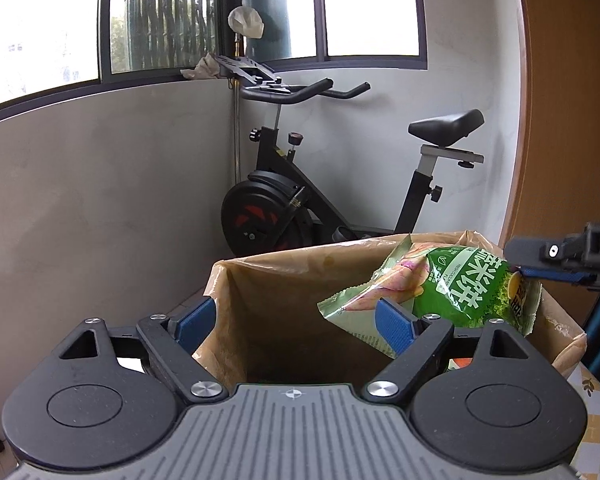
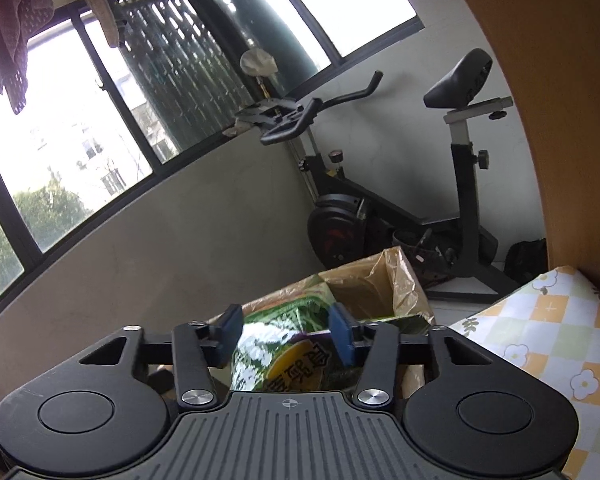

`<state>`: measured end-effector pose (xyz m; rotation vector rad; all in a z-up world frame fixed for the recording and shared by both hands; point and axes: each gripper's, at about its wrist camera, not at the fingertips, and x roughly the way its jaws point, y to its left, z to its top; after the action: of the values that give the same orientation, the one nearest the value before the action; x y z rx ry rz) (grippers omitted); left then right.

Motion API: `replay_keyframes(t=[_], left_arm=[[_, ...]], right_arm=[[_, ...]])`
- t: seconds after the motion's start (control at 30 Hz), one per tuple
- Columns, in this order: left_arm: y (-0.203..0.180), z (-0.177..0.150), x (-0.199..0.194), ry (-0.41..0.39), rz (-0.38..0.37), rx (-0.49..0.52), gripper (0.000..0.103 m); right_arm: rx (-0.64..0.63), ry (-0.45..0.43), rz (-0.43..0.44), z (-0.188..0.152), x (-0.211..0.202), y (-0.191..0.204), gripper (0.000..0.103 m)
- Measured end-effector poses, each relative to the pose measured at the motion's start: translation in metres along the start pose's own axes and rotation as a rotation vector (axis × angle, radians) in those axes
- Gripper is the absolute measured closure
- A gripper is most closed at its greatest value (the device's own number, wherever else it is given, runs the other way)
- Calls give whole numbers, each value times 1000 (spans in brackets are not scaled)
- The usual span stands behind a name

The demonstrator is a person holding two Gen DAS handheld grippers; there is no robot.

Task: Organize snacks
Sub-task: 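Carry both green bags into the paper-lined box and open both tools, then grasp a red sachet with the left tool while the right tool grasps a cracker pack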

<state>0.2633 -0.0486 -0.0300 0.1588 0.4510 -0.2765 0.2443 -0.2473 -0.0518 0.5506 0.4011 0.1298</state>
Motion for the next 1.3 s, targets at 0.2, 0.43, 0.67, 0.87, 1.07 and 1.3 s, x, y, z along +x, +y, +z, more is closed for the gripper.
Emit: replay_keyframes(t=[0.2, 0.43, 0.67, 0.87, 1.07, 1.3], left_arm=[[3, -1, -8, 0, 11, 1, 14], [14, -1, -16, -1, 44, -17, 14], [26, -9, -41, -18, 73, -49, 15], [46, -37, -79, -35, 123, -81, 15], [62, -78, -117, -34, 179, -33, 15], [74, -138, -132, 62, 114, -126, 15]], right_arm=[[109, 169, -86, -7, 31, -4, 93], [12, 131, -88, -7, 19, 15, 89], [-174, 73, -81, -9, -11, 35, 83], [-326, 31, -39, -28, -46, 41, 76], [-427, -23, -12, -58, -78, 39, 74], [-433, -49, -15, -99, -96, 23, 74]])
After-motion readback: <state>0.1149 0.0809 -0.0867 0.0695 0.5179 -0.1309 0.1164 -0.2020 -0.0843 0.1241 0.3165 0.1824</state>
